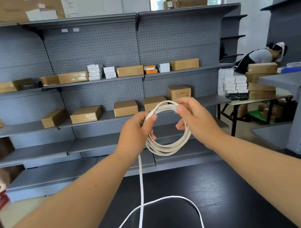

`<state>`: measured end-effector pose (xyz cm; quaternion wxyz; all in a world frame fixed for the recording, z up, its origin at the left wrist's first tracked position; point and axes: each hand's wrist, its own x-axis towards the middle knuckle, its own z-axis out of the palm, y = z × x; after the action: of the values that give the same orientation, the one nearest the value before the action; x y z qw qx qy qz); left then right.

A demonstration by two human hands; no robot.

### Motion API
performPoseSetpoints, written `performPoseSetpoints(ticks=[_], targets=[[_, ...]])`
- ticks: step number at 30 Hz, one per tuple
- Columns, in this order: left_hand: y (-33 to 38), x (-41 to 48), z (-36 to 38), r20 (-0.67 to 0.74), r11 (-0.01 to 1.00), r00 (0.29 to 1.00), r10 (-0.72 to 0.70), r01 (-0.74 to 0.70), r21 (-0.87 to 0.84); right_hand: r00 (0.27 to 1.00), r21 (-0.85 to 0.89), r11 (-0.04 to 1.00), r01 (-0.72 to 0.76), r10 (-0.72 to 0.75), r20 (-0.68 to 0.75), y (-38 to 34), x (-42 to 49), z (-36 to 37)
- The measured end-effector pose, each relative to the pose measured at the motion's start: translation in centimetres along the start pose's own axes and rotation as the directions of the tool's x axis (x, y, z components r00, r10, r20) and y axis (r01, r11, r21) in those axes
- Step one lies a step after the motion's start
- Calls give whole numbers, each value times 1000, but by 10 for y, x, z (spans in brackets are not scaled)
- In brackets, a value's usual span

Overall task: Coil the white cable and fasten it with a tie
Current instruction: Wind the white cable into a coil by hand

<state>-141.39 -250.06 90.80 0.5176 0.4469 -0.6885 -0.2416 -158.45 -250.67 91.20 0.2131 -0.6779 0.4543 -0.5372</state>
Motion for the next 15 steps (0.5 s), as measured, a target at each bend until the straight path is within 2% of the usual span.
performPoseSetpoints(ticks=[2,5,10,13,15], targets=[[0,4,-9,73,993,997,34,-42,110,996,-76,996,46,-40,79,-7,3,4],[-2,9,-21,124,977,990,72,-95,189,972,-229,961,156,-109,208,-13,7,10],[-5,11,-35,214,932,968,130,-193,305,932,-396,880,263,-125,340,-18,10,18],[-8,10,-39,213,955,972,104,-157,251,932,-427,851,304,-173,319,-19,10,23],[-9,7,-39,215,996,976,40,-56,69,932,-436,840,324,-204,300,-19,9,25]])
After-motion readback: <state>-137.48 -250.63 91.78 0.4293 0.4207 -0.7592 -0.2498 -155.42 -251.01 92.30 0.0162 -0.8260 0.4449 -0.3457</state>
